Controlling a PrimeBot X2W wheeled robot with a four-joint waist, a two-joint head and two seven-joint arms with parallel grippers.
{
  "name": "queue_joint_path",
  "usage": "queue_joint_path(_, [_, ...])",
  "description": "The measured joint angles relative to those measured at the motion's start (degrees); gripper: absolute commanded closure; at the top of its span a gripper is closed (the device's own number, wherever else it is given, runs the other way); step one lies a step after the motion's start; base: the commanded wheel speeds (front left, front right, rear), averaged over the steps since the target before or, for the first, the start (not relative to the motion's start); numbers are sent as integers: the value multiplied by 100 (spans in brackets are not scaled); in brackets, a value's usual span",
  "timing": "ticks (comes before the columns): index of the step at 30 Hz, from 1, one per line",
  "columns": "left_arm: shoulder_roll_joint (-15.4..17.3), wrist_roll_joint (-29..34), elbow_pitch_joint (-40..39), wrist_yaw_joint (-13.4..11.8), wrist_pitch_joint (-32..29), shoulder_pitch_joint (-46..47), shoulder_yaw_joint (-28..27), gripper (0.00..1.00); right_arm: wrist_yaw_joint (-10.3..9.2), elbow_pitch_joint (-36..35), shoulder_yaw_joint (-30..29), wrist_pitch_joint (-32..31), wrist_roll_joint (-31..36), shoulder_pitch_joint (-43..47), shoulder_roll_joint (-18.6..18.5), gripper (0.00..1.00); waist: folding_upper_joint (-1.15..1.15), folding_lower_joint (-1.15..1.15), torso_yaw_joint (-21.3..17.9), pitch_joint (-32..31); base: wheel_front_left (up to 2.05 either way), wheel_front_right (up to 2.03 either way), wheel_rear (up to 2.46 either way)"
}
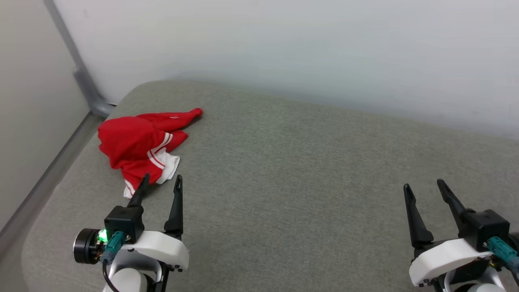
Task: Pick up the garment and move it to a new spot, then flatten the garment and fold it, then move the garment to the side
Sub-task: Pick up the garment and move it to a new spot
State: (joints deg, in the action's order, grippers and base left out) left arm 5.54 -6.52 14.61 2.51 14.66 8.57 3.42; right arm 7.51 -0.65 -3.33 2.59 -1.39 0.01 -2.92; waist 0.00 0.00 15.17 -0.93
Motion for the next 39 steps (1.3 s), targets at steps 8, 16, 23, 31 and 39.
queue_joint_path(8, [-20,73,56,0,40,-13,-143,0,0,30,85,68,29,-66,2,0,0,0,630,-25,0,0,0])
queue_joint_path(16, [-4,56,107,0,41,-12,-287,0,0,111,98,91,-22,-155,1,0,0,0,907,54,0,0,0])
queue_joint_path(23, [112,-113,404,131,41,499,-368,0,0,-41,100,-51,135,-375,3,0,0,0,897,361,0,0,0])
queue_joint_path(31, [479,-578,1004,408,-810,1899,-300,0,0,-464,-4,-377,422,-710,3,0,0,1,665,1051,0,0,0])
queue_joint_path(39, [1388,-1195,1683,489,-2706,3179,-99,0,0,-799,-34,-544,516,-1042,3,0,0,1,253,1863,0,0,0])
